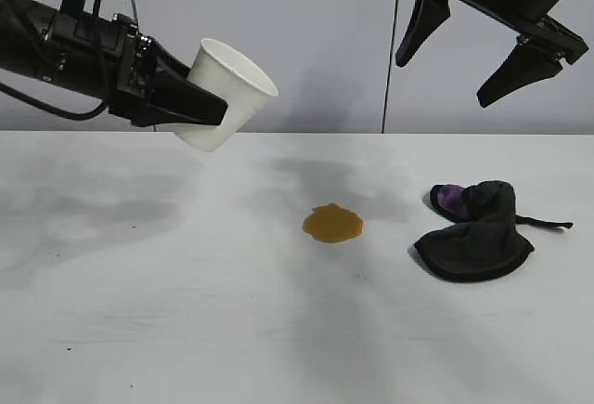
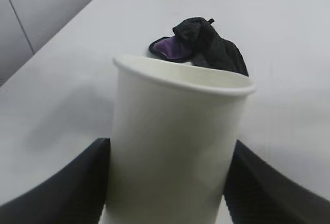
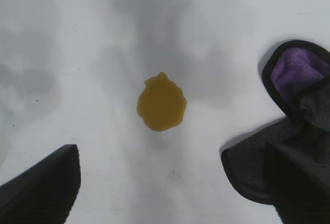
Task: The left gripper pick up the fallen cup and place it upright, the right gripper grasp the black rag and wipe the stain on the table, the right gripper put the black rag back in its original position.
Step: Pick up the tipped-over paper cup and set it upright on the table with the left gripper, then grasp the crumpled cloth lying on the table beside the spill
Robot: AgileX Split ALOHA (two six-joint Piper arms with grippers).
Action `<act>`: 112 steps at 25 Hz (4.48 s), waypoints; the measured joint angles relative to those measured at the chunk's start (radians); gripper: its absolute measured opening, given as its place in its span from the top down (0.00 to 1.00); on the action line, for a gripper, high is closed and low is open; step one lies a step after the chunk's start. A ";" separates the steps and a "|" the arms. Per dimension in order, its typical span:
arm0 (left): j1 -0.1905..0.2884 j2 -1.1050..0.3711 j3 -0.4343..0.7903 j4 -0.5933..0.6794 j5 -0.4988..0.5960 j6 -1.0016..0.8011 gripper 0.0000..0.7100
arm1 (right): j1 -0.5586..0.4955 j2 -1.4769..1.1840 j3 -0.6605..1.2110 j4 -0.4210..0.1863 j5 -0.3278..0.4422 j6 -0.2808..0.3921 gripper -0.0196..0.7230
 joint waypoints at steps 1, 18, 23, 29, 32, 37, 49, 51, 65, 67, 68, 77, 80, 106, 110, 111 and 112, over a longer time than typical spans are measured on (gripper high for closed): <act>0.001 0.000 0.015 -0.035 0.000 0.050 0.38 | 0.000 0.000 0.000 0.000 0.000 0.000 0.08; 0.001 0.261 -0.021 -0.103 0.185 0.247 0.38 | 0.000 0.000 0.000 0.000 0.002 0.000 0.08; 0.001 0.274 -0.028 -0.103 0.189 0.320 0.38 | 0.000 0.000 0.000 -0.005 0.002 0.000 0.08; 0.001 0.319 -0.036 -0.107 0.200 0.365 0.38 | 0.000 0.000 0.000 -0.019 -0.004 0.000 0.08; 0.001 0.346 -0.037 -0.108 0.200 0.393 0.38 | 0.000 0.000 0.000 -0.019 -0.024 0.000 0.08; 0.001 0.386 -0.048 -0.109 0.200 0.409 0.38 | 0.000 0.000 0.000 -0.019 -0.029 0.000 0.08; 0.001 0.415 -0.051 -0.116 0.204 0.448 0.39 | 0.000 0.000 0.000 -0.019 -0.028 0.000 0.08; 0.001 0.417 -0.051 -0.118 0.205 0.448 0.39 | 0.000 0.000 0.000 -0.019 -0.028 0.000 0.08; 0.001 0.418 -0.054 -0.118 0.204 0.425 0.28 | 0.000 0.000 0.000 -0.020 -0.028 0.000 0.08; 0.001 0.418 -0.054 -0.118 0.202 0.416 0.17 | 0.000 0.000 0.000 -0.020 -0.028 0.000 0.08; 0.001 0.418 -0.054 -0.118 0.202 0.414 0.14 | 0.000 0.000 0.000 -0.020 -0.028 0.000 0.08; 0.007 0.418 -0.054 -0.118 0.202 0.386 0.09 | 0.000 0.000 0.000 -0.021 -0.026 0.000 0.08; 0.021 0.418 -0.054 -0.118 0.202 0.342 0.05 | 0.000 0.000 0.000 -0.021 -0.026 0.000 0.08; 0.055 0.238 -0.046 -0.063 0.202 0.068 0.02 | 0.000 0.000 0.000 -0.022 -0.016 0.000 0.08; 0.076 0.170 -0.024 -0.056 0.202 0.034 0.02 | 0.000 0.000 0.000 -0.022 -0.010 0.000 0.08; 0.080 0.148 -0.019 -0.051 0.202 0.024 0.02 | 0.000 0.000 0.000 -0.022 -0.010 0.000 0.08; 0.080 0.126 -0.016 -0.043 0.202 0.002 0.02 | 0.000 0.000 0.000 -0.022 -0.010 0.000 0.08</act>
